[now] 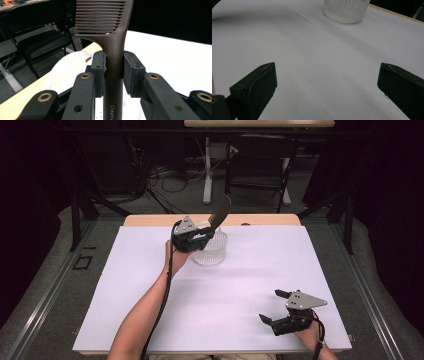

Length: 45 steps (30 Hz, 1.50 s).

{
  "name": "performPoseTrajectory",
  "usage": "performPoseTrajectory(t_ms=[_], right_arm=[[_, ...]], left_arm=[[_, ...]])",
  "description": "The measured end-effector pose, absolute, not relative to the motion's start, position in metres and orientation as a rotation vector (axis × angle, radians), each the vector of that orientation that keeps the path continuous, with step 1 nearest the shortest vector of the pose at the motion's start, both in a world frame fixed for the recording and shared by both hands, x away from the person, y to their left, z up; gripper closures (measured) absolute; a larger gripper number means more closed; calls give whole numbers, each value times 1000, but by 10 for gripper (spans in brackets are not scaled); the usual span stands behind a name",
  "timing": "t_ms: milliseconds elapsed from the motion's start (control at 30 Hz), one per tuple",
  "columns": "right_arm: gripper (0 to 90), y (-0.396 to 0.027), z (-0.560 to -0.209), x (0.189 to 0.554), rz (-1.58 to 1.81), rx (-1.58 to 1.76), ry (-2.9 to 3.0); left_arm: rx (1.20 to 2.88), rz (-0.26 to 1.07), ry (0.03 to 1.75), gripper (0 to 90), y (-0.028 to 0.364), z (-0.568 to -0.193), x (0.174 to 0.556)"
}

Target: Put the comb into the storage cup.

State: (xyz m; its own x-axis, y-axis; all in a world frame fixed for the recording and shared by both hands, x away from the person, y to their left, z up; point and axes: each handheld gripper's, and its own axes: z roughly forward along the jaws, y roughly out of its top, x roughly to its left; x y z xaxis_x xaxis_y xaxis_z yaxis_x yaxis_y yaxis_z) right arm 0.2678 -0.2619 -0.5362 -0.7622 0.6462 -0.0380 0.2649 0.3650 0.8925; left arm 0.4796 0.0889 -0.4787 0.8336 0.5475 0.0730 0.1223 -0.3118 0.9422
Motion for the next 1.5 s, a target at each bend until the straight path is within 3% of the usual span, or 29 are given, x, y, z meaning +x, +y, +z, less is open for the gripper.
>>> performPoseTrajectory(t_ms=[1500], right_arm=[[21,-261,-535,266,1365,791,2247]], left_arm=[[2004,389,442,722,82,-489,486]])
